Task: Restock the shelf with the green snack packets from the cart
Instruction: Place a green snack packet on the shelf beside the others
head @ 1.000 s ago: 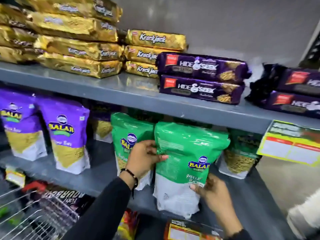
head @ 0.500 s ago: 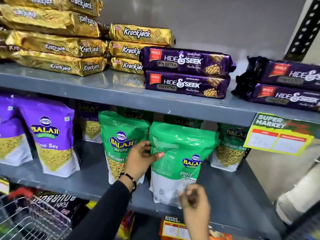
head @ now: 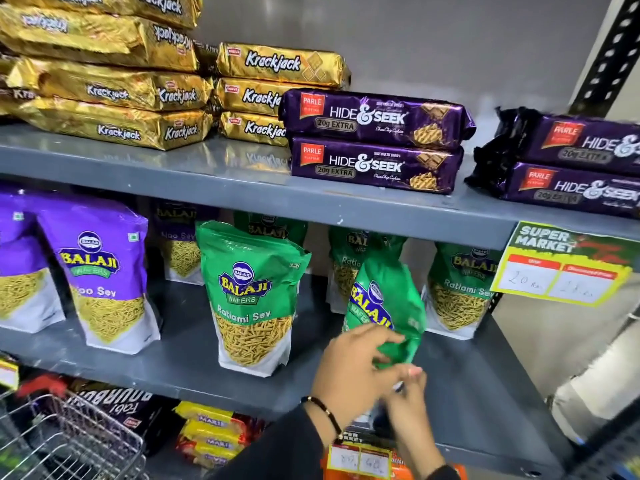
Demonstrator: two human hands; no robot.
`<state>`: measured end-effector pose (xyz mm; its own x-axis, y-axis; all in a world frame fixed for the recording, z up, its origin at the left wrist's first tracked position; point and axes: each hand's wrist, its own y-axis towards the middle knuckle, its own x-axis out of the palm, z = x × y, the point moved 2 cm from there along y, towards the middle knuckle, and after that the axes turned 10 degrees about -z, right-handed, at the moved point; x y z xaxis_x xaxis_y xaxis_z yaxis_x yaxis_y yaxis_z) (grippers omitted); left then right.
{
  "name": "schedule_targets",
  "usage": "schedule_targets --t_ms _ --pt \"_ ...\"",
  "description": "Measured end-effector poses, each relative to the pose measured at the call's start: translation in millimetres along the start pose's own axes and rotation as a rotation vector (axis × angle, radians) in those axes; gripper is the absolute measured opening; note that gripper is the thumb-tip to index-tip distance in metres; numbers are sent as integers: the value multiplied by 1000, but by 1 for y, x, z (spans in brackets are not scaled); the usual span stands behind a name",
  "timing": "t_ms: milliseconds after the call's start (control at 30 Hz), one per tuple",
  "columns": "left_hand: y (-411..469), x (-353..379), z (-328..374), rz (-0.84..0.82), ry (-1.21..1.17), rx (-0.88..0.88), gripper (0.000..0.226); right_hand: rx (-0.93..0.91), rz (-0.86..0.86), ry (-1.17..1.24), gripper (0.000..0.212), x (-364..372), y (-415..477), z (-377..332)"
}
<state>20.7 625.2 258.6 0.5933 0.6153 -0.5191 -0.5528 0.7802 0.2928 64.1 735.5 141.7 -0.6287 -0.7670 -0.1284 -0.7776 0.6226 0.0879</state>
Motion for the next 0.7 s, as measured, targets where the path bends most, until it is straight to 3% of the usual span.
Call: schedule_targets --t_ms 67,133,200,267,333,400,467,700 --pt "8 -10 -12 51 -186 -36 29 -32 -90 215 79 -18 10 2" --pt "18 -24 -30 229 -264 -108 29 -28 -119 424 89 -34 20 2" --pt "27 -29 -49 317 -389 -216 44 6 -164 521 87 -43 31 5" --pt "35 -24 -61 246 -572 -338 67 30 -213 522 83 -44 40 3" --pt "40 -20 -69 184 -709 -427 87 52 -217 493 73 -39 46 0" --pt "44 -21 -73 187 -777 -424 108 70 -192 485 43 -34 50 -2" --pt "49 -25 -79 250 -818 -416 115 78 -181 480 12 -26 48 -3" --pt "48 -24 -89 269 -790 -414 113 109 -154 446 12 -22 45 -6"
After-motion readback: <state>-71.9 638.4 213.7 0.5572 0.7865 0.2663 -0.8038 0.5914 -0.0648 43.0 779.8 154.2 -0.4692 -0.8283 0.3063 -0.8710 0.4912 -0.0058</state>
